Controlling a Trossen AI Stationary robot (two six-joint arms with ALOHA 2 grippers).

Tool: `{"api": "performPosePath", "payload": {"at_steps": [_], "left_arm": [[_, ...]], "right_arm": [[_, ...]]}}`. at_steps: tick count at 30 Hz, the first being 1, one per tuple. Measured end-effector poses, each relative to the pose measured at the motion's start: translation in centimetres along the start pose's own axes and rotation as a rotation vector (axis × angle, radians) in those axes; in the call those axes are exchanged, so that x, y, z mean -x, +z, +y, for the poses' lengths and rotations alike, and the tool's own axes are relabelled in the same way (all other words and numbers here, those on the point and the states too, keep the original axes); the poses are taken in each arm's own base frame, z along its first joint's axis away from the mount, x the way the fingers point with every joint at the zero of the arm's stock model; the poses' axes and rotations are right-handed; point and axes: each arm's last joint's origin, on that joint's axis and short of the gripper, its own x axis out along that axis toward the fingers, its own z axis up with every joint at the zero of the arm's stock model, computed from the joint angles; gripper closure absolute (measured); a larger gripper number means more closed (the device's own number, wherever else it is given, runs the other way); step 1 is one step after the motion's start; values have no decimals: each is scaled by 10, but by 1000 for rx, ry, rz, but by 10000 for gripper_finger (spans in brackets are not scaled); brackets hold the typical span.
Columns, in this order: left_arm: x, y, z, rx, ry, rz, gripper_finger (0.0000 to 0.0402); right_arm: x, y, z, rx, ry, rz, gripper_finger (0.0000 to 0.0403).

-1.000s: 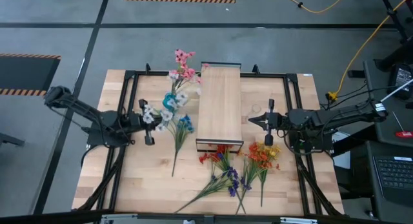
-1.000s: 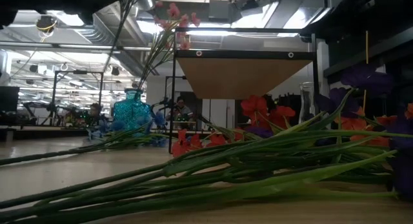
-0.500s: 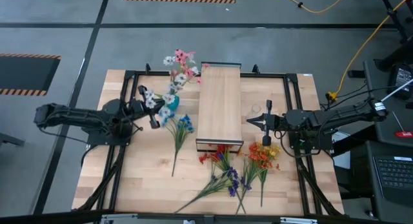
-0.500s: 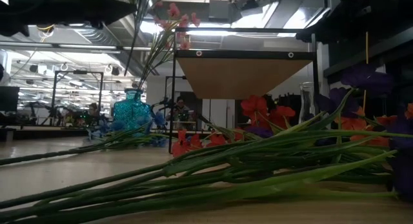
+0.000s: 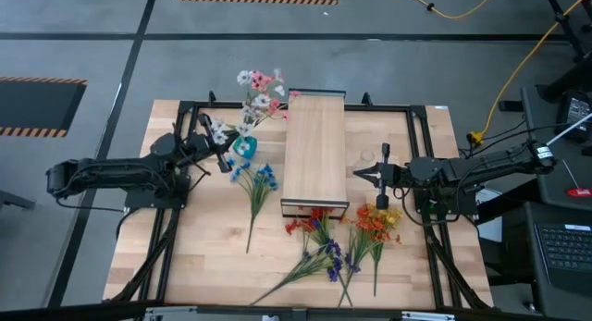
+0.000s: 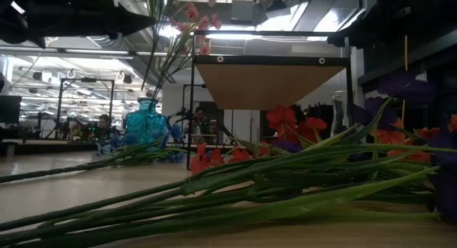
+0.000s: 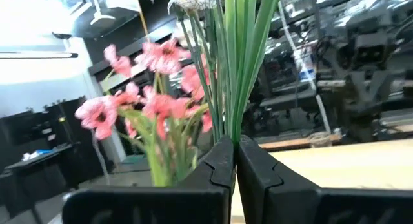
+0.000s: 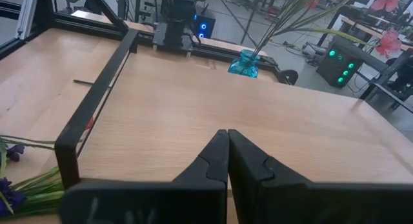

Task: Pick and place flowers into a vace then onto a shelf
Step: Put the white flowers into the blue vase

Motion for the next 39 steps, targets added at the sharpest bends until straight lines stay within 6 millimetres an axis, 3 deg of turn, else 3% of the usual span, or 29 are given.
{"api": "performPosePath", "payload": {"at_steps": [20, 39], "left_arm": [[-11, -16, 20, 32, -22, 18, 398], [-18, -33, 17, 65, -40, 114, 398]], "right_arm": [[0, 0, 0, -4, 0, 0, 395], [0, 0, 0, -7, 0, 0, 395]]}}
